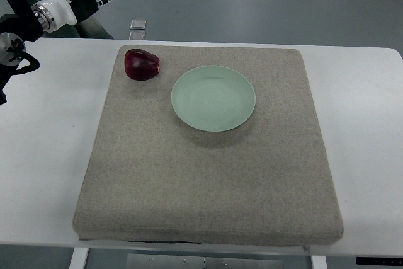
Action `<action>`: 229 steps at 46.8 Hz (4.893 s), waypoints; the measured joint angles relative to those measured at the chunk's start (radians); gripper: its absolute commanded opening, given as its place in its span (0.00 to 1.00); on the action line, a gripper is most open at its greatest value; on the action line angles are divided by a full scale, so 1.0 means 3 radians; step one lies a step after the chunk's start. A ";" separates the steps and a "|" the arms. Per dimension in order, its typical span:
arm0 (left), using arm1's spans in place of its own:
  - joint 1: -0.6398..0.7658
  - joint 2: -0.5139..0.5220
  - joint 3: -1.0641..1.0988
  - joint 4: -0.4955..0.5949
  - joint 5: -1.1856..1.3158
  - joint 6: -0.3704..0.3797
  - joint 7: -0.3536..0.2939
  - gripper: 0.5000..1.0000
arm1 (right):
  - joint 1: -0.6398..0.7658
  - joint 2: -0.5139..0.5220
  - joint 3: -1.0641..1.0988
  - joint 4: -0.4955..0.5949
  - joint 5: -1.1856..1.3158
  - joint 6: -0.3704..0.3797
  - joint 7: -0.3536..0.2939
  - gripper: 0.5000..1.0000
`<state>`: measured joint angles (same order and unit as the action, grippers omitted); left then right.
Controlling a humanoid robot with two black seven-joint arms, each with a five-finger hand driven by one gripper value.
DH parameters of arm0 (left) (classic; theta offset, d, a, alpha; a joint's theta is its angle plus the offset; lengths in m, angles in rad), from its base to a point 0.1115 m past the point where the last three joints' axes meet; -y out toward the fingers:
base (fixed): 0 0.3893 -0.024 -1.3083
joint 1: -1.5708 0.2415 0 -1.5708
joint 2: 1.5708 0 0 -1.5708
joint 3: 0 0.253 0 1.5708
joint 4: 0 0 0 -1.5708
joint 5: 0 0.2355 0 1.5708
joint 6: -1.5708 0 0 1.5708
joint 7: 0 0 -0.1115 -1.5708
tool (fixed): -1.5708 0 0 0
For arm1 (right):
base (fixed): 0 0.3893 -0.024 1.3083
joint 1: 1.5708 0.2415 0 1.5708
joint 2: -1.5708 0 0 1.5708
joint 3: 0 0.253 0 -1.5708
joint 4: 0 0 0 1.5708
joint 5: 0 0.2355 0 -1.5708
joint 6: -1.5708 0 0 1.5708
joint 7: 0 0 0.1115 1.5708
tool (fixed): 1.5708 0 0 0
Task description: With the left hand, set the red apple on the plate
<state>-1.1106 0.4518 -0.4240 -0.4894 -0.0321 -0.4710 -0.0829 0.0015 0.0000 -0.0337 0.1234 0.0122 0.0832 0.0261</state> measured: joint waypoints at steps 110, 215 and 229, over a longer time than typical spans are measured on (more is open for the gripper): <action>-0.0108 -0.0197 0.0886 -0.0482 0.4251 0.0885 -0.0334 0.72 | 0.0000 0.0000 0.0000 -0.0001 0.0000 0.0000 0.0000 0.86; -0.0459 -0.0828 0.1073 -0.0943 0.3946 0.0680 -0.0266 0.99 | 0.0000 0.0000 0.0000 -0.0002 0.0000 0.0000 0.0000 0.86; -0.0669 -0.0617 0.1048 -0.0753 0.2454 0.0529 -0.0263 0.99 | 0.0001 0.0000 0.0000 -0.0002 0.0000 -0.0001 0.0000 0.86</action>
<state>-1.3113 0.2668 -0.1097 -0.7153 0.7042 -0.3124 -0.1617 0.0018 0.0000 -0.0337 0.1228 0.0122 0.0830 0.0262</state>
